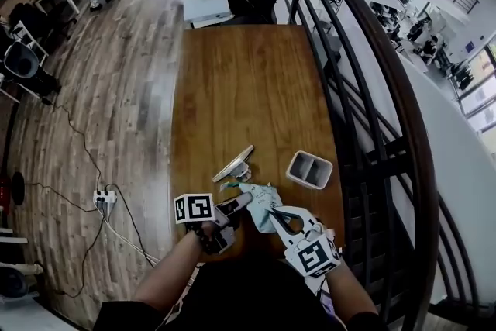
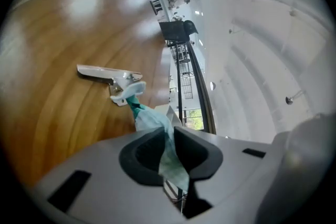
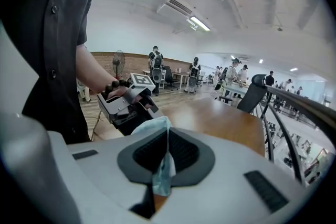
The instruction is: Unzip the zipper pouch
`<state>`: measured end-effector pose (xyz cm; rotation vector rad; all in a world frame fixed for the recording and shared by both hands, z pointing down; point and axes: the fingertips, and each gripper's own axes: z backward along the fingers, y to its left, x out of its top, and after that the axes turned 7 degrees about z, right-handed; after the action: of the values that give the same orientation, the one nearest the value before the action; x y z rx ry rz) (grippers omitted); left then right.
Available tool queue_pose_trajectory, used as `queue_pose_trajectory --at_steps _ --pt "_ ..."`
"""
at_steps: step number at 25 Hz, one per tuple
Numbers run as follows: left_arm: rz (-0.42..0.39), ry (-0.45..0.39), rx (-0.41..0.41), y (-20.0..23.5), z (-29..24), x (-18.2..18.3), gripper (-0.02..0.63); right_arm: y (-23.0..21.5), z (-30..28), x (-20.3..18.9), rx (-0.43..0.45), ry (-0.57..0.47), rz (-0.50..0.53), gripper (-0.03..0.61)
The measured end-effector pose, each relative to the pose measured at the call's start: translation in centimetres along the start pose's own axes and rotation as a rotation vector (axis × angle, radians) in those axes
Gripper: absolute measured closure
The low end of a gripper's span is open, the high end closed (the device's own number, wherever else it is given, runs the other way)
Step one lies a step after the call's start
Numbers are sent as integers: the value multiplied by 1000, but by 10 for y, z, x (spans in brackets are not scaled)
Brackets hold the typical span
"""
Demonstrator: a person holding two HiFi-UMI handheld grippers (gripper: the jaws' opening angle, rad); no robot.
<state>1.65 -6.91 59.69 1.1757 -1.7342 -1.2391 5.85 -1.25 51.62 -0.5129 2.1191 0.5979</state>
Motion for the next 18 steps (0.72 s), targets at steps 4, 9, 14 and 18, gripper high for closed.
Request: queue_pose_trajectory --at_steps 4,9,14,18 --pt "-120 5 -13 -17 0 7 592 -1 -2 1 -6 -1 -4 577" --pt "-396 15 8 -52 4 14 598 3 3 4 -3 19 12 568" --pt "-708 37 50 -90 11 15 600 12 11 3 32 27 -9 503" --pt "-1009 40 113 -103 13 14 600 -5 17 4 12 -21 -89 488"
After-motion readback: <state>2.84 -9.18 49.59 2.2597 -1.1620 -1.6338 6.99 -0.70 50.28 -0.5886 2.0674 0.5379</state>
